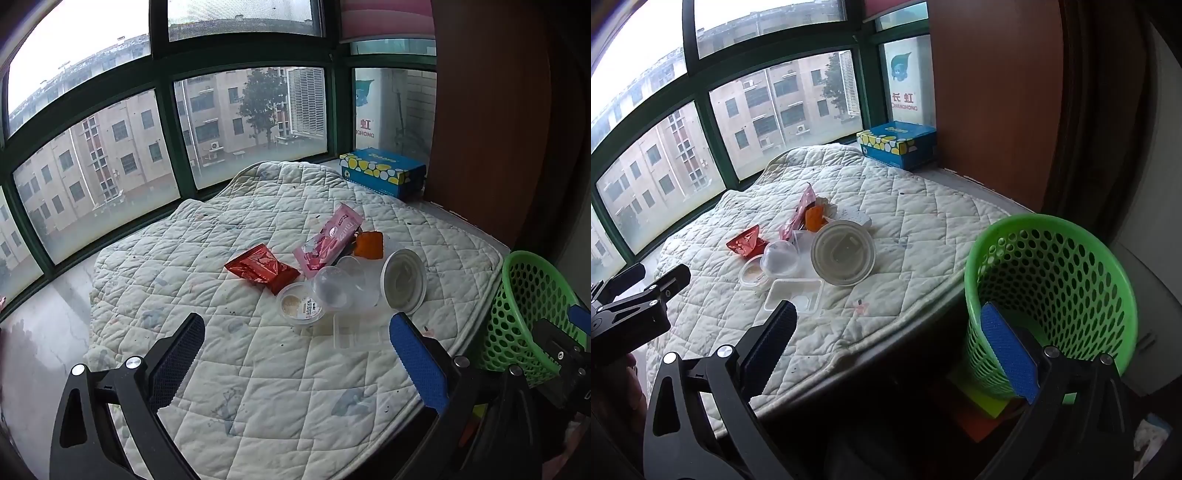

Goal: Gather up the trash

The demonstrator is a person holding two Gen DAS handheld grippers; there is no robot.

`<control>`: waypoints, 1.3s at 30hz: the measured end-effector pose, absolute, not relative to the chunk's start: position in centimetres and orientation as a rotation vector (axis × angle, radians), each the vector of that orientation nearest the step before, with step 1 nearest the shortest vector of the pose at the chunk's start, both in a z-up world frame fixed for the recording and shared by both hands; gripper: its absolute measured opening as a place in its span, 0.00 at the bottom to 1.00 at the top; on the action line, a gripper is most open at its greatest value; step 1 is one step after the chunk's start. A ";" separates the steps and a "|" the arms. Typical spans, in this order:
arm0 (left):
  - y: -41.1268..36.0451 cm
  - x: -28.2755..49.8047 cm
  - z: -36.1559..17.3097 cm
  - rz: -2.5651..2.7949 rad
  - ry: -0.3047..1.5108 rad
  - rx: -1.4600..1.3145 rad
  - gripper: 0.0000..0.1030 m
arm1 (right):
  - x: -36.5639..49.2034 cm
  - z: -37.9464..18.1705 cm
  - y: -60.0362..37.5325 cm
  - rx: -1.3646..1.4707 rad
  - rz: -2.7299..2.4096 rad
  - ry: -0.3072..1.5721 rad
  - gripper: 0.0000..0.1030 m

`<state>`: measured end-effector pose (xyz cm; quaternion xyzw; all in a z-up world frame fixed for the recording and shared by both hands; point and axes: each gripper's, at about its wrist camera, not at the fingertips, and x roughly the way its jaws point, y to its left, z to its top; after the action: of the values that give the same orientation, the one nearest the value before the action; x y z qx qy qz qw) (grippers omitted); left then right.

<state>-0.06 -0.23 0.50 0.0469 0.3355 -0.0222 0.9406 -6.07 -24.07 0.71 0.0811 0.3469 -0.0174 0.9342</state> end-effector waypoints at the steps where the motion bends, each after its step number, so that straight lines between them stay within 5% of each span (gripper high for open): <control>1: -0.2 0.0 0.5 -0.044 0.683 0.096 0.94 | -6.1 0.8 -24.1 0.168 -0.038 0.708 0.95; 39: -0.1 0.8 0.5 -0.042 0.678 0.091 0.94 | -5.6 0.5 -24.0 0.169 -0.037 0.711 0.95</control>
<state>0.80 -0.12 0.49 0.0447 0.3326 -0.0204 0.9418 -5.62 -23.99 0.46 0.0826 0.3478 -0.0181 0.9338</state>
